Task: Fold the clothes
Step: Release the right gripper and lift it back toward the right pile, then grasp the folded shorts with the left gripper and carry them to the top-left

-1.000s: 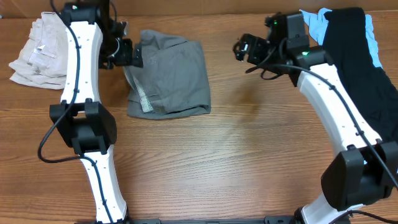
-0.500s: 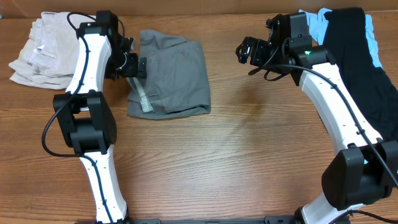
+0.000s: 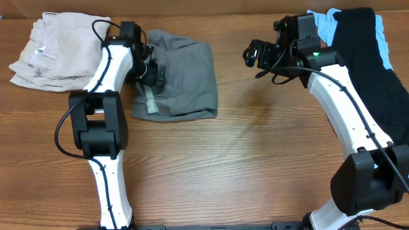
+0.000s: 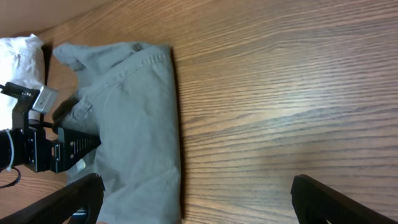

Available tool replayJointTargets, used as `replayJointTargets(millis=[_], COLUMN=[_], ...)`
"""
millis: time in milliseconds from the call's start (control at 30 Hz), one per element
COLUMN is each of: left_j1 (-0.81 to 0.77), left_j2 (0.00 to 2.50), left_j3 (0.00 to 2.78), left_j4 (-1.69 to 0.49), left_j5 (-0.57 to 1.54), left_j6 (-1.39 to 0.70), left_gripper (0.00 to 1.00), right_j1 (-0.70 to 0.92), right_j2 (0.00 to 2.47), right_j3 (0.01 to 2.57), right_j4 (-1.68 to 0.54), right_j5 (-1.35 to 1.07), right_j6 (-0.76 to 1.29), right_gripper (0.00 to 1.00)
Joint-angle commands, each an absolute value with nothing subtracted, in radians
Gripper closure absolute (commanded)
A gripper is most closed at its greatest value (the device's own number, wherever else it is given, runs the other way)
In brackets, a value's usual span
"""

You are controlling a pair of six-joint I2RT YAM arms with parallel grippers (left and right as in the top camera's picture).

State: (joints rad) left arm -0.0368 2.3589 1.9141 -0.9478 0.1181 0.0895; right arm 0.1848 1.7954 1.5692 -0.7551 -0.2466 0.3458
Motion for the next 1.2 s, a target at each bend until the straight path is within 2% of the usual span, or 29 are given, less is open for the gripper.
replayJointTargets(millis=[0, 100, 167, 233, 267, 300, 333, 500, 700, 800, 1167], left_j1=[-0.046, -0.046, -0.047, -0.052, -0.057, -0.065, -0.07, -0.092, -0.042, -0.008, 0.052], left_j2=[2.368, 2.368, 2.368, 2.368, 2.368, 2.368, 2.368, 2.353, 2.28, 2.214, 1.972], left_j3=[1.842, 1.798, 1.772, 1.751, 1.741, 1.734, 1.732, 1.761, 1.916, 1.994, 2.103], left_j4=[-0.914, -0.878, -0.853, -0.834, -0.828, -0.826, -0.826, -0.844, -0.935, -0.958, -0.893], left_j5=[0.127, 0.127, 0.128, 0.131, 0.132, 0.131, 0.131, 0.151, 0.443, 0.511, 0.519], left_j6=[0.108, 0.108, 0.096, 0.082, 0.081, 0.081, 0.081, -0.007, -0.08, -0.127, -0.205], left_gripper=[0.0, 0.02, 0.13, 0.37, 0.57, 0.82, 0.96, 0.96, 0.96, 0.96, 0.96], right_j1=[0.188, 0.188, 0.188, 0.188, 0.188, 0.188, 0.188, 0.188, 0.188, 0.188, 0.188], right_j2=[1.793, 1.793, 1.793, 1.793, 1.793, 1.793, 1.793, 1.793, 1.793, 1.793, 1.793], right_j3=[1.572, 1.572, 1.572, 1.572, 1.572, 1.572, 1.572, 1.572, 1.572, 1.572, 1.572], right_j4=[-0.762, -0.768, -0.77, -0.77, -0.77, -0.772, -0.775, -0.81, -0.837, -0.846, -0.852], right_j5=[-0.236, -0.236, -0.236, -0.236, -0.236, -0.235, -0.228, -0.2, -0.199, -0.199, -0.199], right_j6=[0.339, 0.339, 0.339, 0.339, 0.339, 0.339, 0.339, 0.339, 0.339, 0.339, 0.339], right_gripper=[0.0, 0.0, 0.0, 0.0, 0.0, 0.0, 0.0, 0.0, 0.0, 0.0, 0.0])
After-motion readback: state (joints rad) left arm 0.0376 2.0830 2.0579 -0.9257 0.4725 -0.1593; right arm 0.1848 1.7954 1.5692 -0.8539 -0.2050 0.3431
